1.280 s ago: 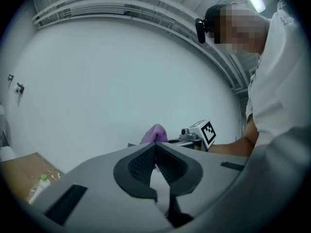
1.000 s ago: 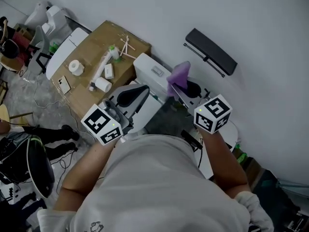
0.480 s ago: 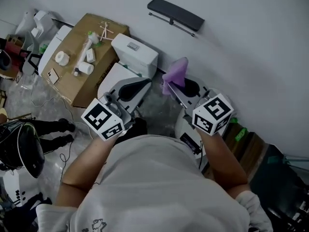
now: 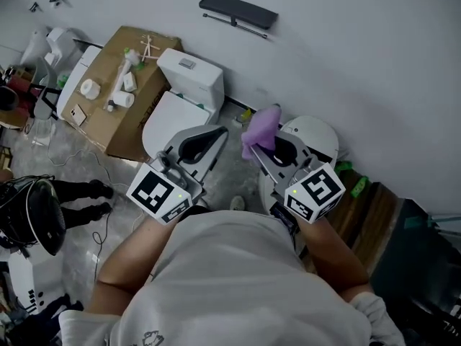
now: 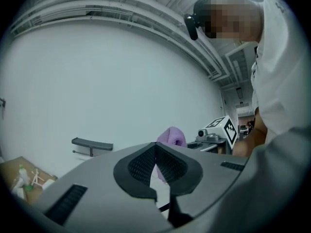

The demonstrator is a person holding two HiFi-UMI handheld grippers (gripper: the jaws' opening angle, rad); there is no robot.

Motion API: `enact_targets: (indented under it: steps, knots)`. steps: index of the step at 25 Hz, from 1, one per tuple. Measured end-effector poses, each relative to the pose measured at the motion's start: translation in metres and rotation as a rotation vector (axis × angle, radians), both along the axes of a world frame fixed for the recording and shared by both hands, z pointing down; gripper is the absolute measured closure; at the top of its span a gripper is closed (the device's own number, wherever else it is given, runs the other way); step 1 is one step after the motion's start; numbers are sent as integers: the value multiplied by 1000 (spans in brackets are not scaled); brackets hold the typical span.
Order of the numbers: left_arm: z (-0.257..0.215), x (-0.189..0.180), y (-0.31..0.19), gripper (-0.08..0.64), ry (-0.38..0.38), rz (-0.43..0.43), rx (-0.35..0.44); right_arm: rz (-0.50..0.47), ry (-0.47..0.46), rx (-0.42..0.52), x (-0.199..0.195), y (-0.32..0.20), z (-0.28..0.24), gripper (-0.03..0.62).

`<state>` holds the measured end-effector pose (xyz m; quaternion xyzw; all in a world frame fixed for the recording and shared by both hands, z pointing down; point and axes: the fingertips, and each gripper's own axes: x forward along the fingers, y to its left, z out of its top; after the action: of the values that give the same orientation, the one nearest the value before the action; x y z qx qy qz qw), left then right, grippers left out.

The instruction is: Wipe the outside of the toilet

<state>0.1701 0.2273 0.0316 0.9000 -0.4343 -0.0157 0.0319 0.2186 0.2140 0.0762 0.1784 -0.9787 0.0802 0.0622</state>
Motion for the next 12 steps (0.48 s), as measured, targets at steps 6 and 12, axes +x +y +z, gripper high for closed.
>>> enact_targets:
  steps: [6, 12]
  knots:
    - [-6, -18, 43, 554, 14, -28, 16, 8, -3, 21, -23, 50, -4, 505]
    - [-10, -62, 94, 554, 41, -41, 12, 20, -33, 21, -69, 107, -8, 506]
